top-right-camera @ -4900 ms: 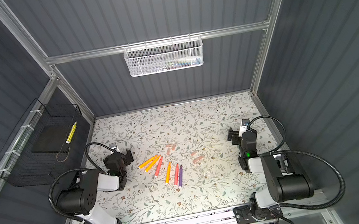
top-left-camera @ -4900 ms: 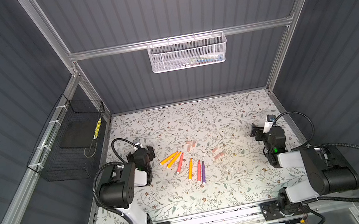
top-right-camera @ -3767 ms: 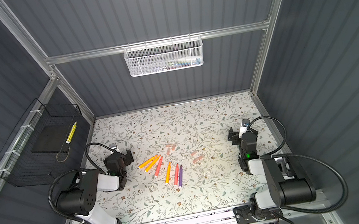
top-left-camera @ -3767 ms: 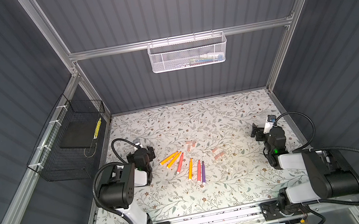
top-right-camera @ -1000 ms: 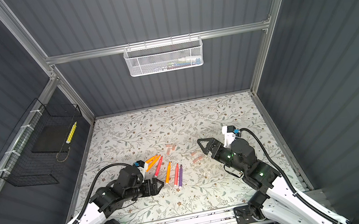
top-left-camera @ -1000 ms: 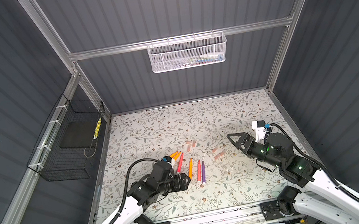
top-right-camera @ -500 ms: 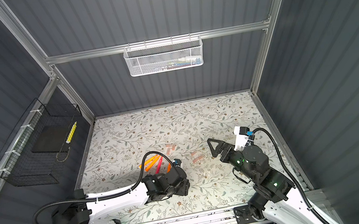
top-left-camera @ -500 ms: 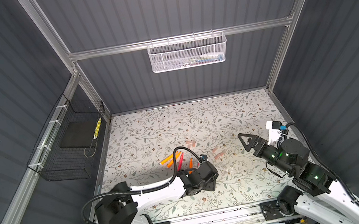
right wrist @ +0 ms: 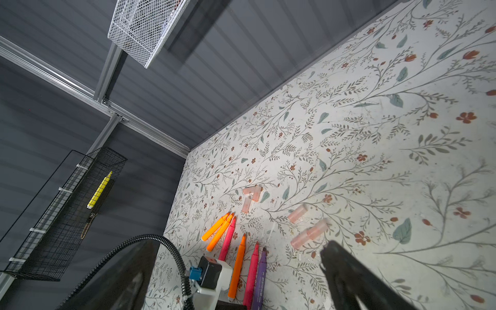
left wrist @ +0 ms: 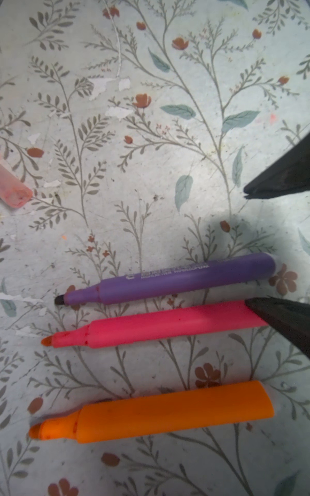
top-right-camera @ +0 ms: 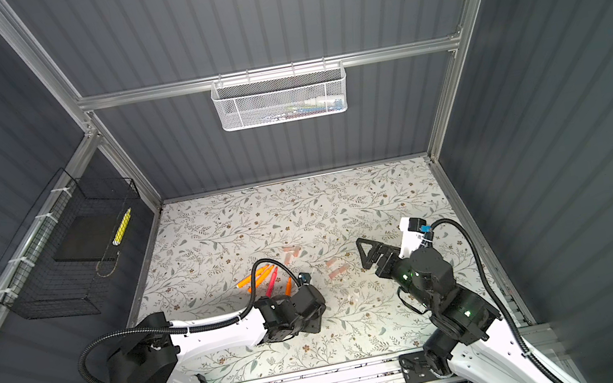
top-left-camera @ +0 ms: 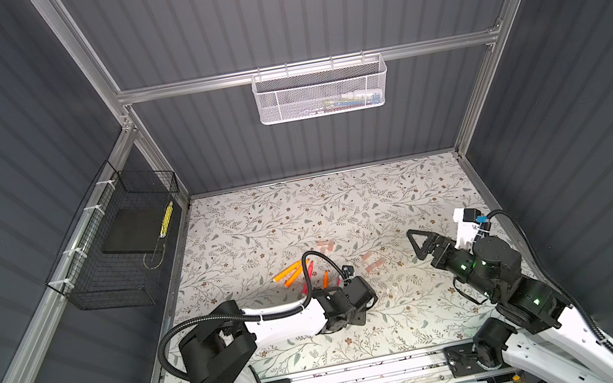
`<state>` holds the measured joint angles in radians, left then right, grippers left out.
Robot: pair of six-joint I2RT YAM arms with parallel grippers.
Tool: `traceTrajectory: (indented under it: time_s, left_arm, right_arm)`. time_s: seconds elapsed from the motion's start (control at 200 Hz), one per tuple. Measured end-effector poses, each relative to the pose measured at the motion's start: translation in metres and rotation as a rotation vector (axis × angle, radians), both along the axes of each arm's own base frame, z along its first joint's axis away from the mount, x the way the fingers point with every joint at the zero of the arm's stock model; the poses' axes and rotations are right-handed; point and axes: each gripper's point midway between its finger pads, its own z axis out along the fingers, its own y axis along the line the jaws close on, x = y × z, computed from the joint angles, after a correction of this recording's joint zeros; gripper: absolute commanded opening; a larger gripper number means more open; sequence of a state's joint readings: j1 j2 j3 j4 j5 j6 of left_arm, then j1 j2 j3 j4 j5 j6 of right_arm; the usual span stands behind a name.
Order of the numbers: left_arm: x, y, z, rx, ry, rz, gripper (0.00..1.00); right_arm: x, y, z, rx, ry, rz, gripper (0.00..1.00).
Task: Insert the pens into the pen caps
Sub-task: 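Reach the left gripper down over the purple marker and close on it, then lift the purple marker upright with the left gripper while the right gripper approaches it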
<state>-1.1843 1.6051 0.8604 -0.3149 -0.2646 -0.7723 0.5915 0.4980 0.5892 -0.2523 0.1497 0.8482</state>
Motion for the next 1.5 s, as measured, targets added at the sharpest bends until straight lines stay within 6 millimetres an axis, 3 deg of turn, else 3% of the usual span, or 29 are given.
traceTrajectory:
  time_s: [0.24,0.475,0.925,1.21,1.401,1.501]
  left_arm:
    - [0.006,-0.006,-0.005,0.036,-0.003,0.007,0.51]
    - [0.009,0.001,-0.013,0.1,-0.007,0.027,0.45]
    - [0.01,0.002,-0.015,0.129,0.003,0.052,0.14]
    - [0.011,0.001,-0.014,0.131,0.0,0.04,0.0]
    - [0.011,0.006,-0.011,0.162,-0.012,0.009,0.0]
    - [0.014,0.008,0.004,0.161,-0.03,-0.007,0.0]
  right_arm:
    - [0.0,0.0,0.001,0.002,-0.005,-0.001,0.99]
    - [0.0,0.0,0.001,0.0,-0.006,0.0,0.99]
    - [0.001,-0.001,0.001,-0.011,-0.011,-0.001,0.99]
    - [0.001,-0.007,0.005,-0.007,-0.027,-0.032,0.99]
    - [0.002,-0.01,0.001,0.004,-0.027,-0.048,0.99]
    - [0.002,-0.01,-0.004,0.006,-0.016,-0.051,0.99]
